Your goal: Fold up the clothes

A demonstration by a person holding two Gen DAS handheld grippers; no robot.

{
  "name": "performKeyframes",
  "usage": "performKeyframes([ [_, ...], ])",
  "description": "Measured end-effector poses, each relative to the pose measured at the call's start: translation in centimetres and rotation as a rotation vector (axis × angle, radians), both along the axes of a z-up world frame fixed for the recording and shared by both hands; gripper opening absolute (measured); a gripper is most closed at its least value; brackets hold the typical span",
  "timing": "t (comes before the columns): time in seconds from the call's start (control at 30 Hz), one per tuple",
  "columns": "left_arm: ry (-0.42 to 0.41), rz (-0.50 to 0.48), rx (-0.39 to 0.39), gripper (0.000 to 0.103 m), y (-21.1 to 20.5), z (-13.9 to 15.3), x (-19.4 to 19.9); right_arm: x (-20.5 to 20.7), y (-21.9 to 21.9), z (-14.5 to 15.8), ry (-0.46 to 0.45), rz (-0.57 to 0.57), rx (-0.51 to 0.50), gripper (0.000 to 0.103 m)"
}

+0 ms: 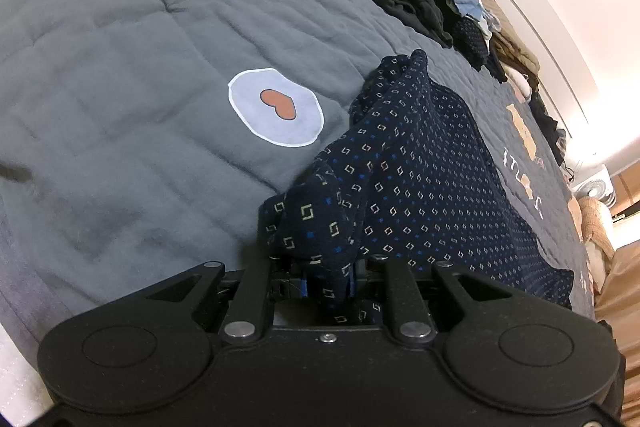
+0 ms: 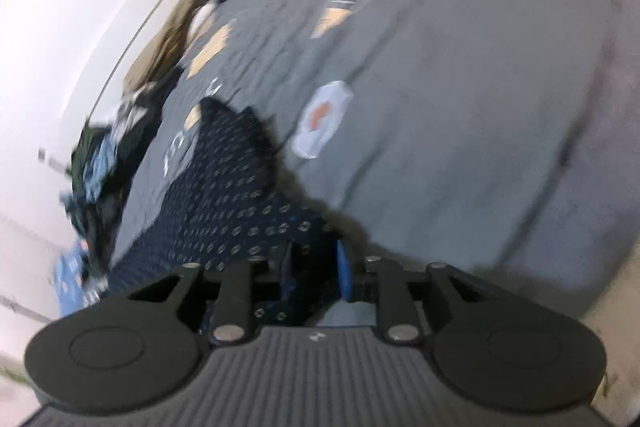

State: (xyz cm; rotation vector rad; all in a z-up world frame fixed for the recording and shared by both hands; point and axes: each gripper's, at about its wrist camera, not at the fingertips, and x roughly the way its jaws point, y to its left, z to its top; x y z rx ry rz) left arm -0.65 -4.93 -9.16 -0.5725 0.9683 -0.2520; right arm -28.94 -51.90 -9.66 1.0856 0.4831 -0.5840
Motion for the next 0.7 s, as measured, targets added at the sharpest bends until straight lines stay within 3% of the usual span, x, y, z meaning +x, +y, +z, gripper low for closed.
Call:
performKeyframes([
  [0.1,0.001,0.002,-0.001,0.019,-0.1,0.0,0.0,-1.8,-0.3,0.1,-0.046,-0.067,0.041,0.034],
  [0.33,-0.003,-0.001,0.003,0.019,-0.1,0.1,-0.1,-3.1,0.2,0.7,-0.144,-0.05,0.088,0.041],
  [0.53,-0.041,-0.022,0.041,0.019,-0.1,1.5,-0.6,-0.9,2.0,2.3,-0.093,0.053,-0.102,0.045],
  [0.7,-0.12,-0.04,0.081,0.019,0.2,4.0,-1.6,1.1,3.4,3.1,-0.058,0.15,-0.222,0.051],
])
